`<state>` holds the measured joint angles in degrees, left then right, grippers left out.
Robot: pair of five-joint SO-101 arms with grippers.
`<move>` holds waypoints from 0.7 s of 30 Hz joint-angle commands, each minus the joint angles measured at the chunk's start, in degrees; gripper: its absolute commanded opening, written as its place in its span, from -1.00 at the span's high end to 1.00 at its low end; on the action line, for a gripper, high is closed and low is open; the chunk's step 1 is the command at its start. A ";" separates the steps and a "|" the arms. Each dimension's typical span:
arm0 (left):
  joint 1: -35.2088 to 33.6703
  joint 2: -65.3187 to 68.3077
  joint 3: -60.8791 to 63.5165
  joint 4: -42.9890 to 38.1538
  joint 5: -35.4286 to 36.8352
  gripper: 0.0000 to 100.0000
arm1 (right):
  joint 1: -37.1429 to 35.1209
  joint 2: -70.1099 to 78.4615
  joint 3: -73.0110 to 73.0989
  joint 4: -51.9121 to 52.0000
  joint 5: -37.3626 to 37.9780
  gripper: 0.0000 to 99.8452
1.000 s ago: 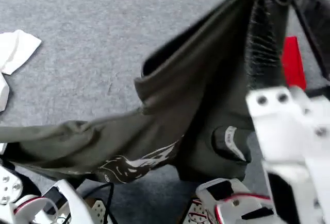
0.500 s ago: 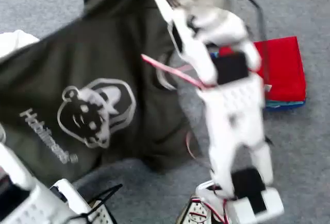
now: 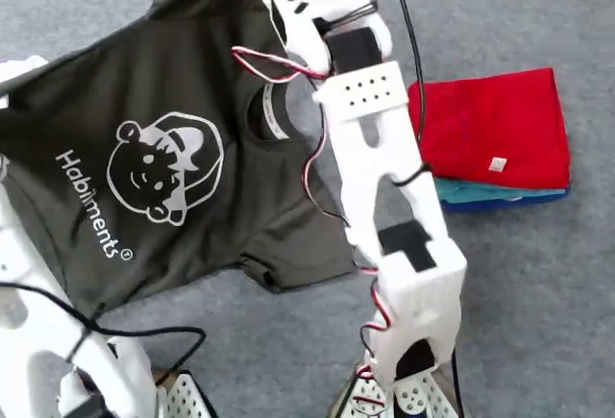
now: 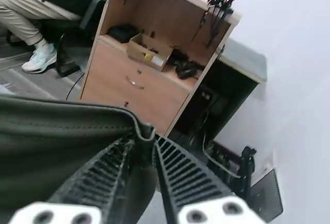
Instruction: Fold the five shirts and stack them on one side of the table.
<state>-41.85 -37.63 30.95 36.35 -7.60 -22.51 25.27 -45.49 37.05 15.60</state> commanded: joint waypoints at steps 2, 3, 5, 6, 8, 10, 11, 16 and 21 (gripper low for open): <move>0.44 1.98 -4.84 2.29 0.44 0.96 | 0.75 2.42 -10.68 7.38 -2.29 1.00; 0.44 1.98 -4.66 2.73 0.35 0.96 | 0.75 3.03 -11.91 9.23 -2.64 1.00; 0.26 1.98 -4.75 3.87 0.35 0.96 | 0.75 4.09 -13.85 12.75 -2.46 1.00; -0.26 1.98 -4.84 4.40 0.35 0.96 | 0.75 4.44 -14.46 14.33 -2.29 1.00; -2.11 1.89 -5.36 4.84 0.35 0.96 | 0.75 4.97 -15.69 17.58 -2.02 1.00; -4.48 1.89 -6.86 5.01 0.35 0.96 | 0.75 5.23 -16.31 19.96 -2.02 1.00; -6.07 1.89 -7.65 5.01 0.35 0.96 | 0.75 5.41 -16.48 20.48 -2.02 1.00; -9.14 1.89 -10.73 5.01 -0.62 0.96 | 0.48 5.93 -16.57 20.66 -2.37 1.00; -5.80 1.80 -8.62 6.15 -2.81 0.96 | -0.75 5.93 -16.57 19.78 -2.46 1.00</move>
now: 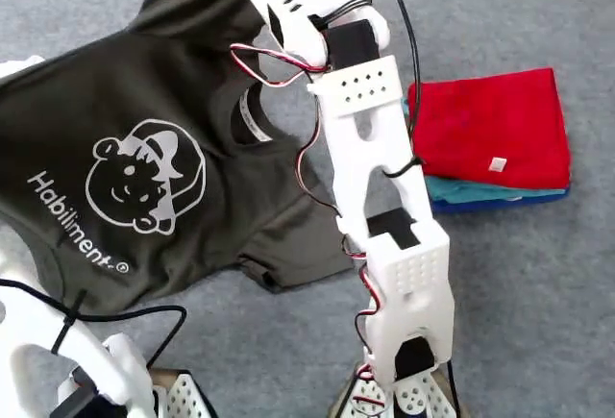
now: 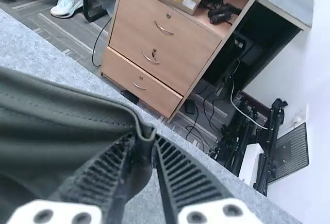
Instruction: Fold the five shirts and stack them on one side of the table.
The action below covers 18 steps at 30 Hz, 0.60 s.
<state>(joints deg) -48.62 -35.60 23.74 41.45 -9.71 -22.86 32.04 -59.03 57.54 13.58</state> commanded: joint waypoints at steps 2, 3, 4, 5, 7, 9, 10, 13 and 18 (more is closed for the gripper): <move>3.16 -0.40 -0.97 2.90 -0.79 0.96 | -0.92 -0.92 -3.03 -0.70 -0.18 1.00; 4.04 -0.75 -0.62 3.60 -0.79 0.96 | -1.10 -1.01 -3.03 -0.70 -0.09 1.00; 5.01 -1.27 -0.26 4.66 -0.79 0.96 | -1.19 -1.10 -3.03 -0.70 -0.09 1.00; 6.33 -1.71 0.35 5.45 -0.88 0.96 | -1.19 -1.10 -3.03 -0.70 -0.09 1.00; 9.41 -3.03 1.76 7.03 -2.90 0.96 | -1.19 -1.19 -3.03 -0.62 0.00 1.00; 12.31 -4.79 3.78 8.26 -5.10 0.96 | -1.19 -1.19 -3.03 -0.18 0.00 1.00; 13.63 -5.76 4.92 8.62 -5.98 0.96 | -1.27 -1.19 -3.03 0.79 0.09 1.00; 15.21 -9.10 8.35 8.79 -7.12 0.96 | -1.89 -1.27 -3.47 6.42 3.43 1.00; 15.12 -14.11 12.66 8.79 -8.26 0.96 | -2.07 -1.10 -6.90 20.04 7.38 1.00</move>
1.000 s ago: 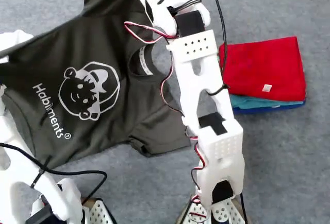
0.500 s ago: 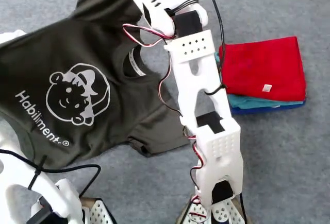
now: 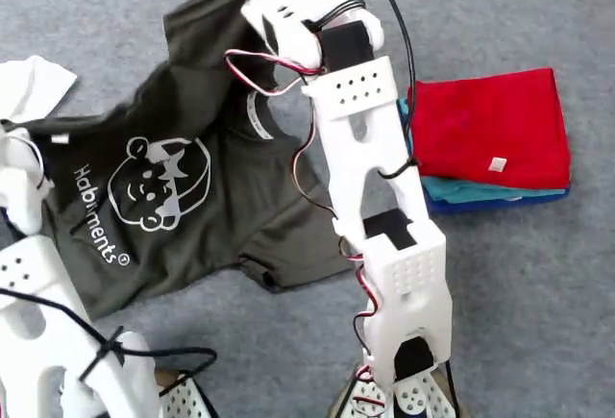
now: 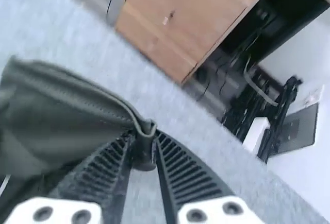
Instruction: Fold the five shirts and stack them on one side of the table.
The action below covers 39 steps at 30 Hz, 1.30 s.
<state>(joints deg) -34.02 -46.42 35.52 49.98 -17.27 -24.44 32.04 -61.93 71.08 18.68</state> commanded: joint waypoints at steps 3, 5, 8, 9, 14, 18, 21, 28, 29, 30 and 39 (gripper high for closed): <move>0.35 -5.05 2.99 0.26 -1.76 0.96 | -0.48 -1.10 -6.46 14.24 5.45 1.00; -0.62 -5.85 4.31 0.35 -1.93 0.96 | -0.48 -1.10 -8.22 19.43 6.51 1.00; -3.69 -6.37 6.24 0.35 -2.02 0.96 | -0.57 -1.10 -11.74 27.52 8.44 1.00; -4.92 -6.20 6.95 0.35 -2.02 0.96 | -0.57 -1.10 -13.14 29.71 9.14 1.00; -6.77 -6.64 13.80 1.05 -4.13 0.96 | -0.40 -2.15 -14.37 31.38 10.11 1.00; -6.33 -6.64 21.54 -1.76 -4.40 0.96 | -2.68 -5.49 -4.88 31.38 10.29 1.00; -6.07 -6.20 22.42 -1.76 -4.40 0.96 | -3.38 -9.36 3.03 31.03 9.85 1.00; -5.89 -6.11 25.49 1.14 -4.40 0.96 | -1.10 -17.89 19.47 29.19 7.74 1.00; -5.89 -6.46 25.67 2.29 -4.40 0.96 | -0.84 -19.21 22.02 28.22 7.74 1.00; -5.89 -6.64 26.02 3.16 -4.40 0.96 | -0.75 -20.70 24.75 27.08 7.82 1.00; -8.53 -6.64 29.80 2.29 -7.12 0.96 | -0.13 -36.44 59.56 11.34 9.41 1.00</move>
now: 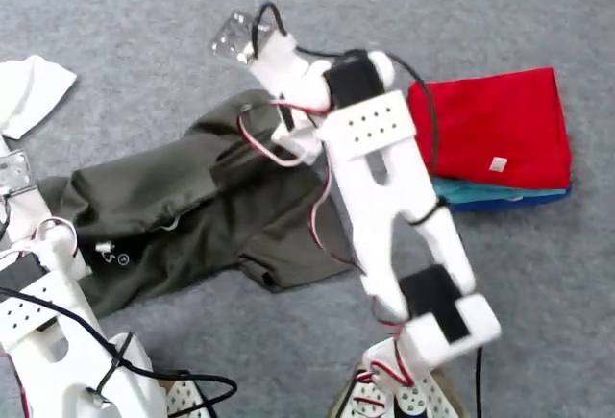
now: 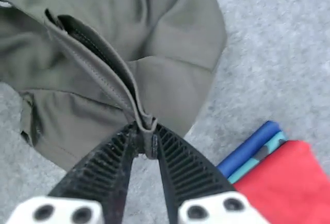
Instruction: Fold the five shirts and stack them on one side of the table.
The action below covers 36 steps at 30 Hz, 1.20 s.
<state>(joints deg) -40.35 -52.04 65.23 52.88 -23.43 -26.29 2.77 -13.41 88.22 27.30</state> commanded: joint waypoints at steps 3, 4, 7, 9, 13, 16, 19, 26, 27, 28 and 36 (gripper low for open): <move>-5.10 -1.01 -0.09 -0.70 -3.43 0.96 | 3.82 -12.53 23.60 -13.36 0.79 1.00; -5.98 -1.01 -0.09 -0.62 -4.31 0.96 | 4.79 -13.76 27.03 -15.47 0.79 1.00; -7.65 -1.01 -0.09 -0.35 -5.63 0.96 | 7.69 -16.75 34.95 -20.31 0.79 1.00; -7.82 -1.01 -0.09 -0.18 -6.24 0.96 | 9.45 -17.98 38.02 -21.45 0.79 1.00; -7.47 -1.01 0.00 1.05 -6.42 0.96 | 11.38 -20.26 43.21 -21.54 2.11 1.00; -7.47 -1.01 1.32 2.11 -8.35 0.96 | 11.12 -22.99 47.69 -21.89 2.64 1.00; -8.09 -1.01 3.60 1.85 -10.11 0.96 | 9.54 -27.12 51.74 -21.89 2.73 1.00; -11.43 -1.10 3.96 1.85 -10.64 0.96 | 6.37 -35.74 60.18 -21.63 2.29 1.00; -11.96 -1.10 3.96 1.76 -11.52 0.96 | 6.11 -36.53 61.23 -21.63 2.29 1.00; -12.40 -1.10 3.96 1.76 -12.48 0.96 | 6.02 -37.14 62.11 -21.63 2.29 1.00; -11.43 -1.10 6.42 2.29 -13.27 0.96 | 6.11 -38.29 66.42 -23.30 2.29 1.00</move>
<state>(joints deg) -51.87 -52.04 71.21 54.55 -36.00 -19.69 -33.98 52.35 65.89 29.32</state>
